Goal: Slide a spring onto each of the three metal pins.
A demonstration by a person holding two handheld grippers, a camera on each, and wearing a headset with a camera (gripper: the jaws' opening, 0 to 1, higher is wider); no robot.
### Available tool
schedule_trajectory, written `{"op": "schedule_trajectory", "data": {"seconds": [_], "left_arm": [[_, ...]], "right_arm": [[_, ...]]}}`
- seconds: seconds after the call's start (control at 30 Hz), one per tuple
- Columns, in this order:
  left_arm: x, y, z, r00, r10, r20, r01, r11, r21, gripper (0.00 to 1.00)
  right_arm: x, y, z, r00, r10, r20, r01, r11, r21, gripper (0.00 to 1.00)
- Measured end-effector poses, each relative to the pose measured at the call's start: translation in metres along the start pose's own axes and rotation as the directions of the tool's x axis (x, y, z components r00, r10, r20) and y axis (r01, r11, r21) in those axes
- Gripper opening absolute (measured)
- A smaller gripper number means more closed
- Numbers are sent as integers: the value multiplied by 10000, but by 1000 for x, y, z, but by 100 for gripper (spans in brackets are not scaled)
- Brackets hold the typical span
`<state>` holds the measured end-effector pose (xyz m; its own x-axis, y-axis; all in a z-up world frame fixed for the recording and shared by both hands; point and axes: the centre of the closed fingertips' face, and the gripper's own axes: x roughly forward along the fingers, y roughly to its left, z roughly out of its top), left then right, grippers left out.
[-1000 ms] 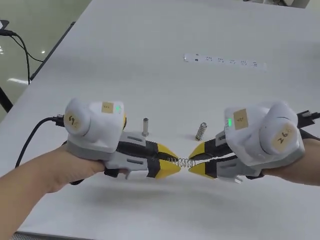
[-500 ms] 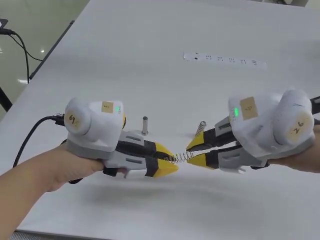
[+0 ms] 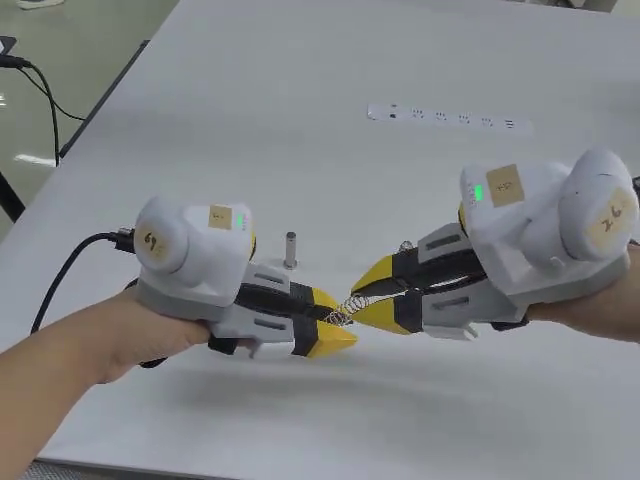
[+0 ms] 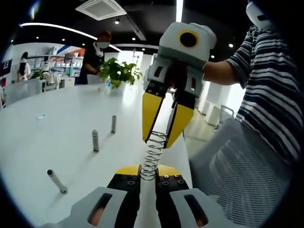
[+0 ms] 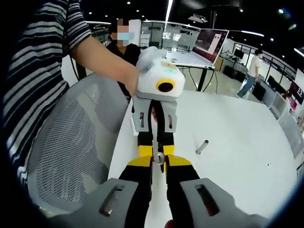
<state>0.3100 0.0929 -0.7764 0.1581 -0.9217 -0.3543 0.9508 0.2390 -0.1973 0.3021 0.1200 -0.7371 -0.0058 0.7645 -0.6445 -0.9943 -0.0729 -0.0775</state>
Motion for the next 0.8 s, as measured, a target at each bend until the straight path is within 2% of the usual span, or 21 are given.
{"op": "schedule_trajectory", "data": {"seconds": [0.17,0.43,0.8], "left_arm": [[1,-1,-1,10000,-12,-64,13,10000,38,3],[2,-2,0,10000,-35,-60,35,10000,58,3],[2,0,2,9999,93,-54,-93,10000,-13,4]], "right_arm": [[3,1,3,9999,-44,104,43,10000,84,8],[6,0,9,9983,-167,567,130,9977,663,8],[6,-1,12,9980,-343,537,328,9990,300,8]]}}
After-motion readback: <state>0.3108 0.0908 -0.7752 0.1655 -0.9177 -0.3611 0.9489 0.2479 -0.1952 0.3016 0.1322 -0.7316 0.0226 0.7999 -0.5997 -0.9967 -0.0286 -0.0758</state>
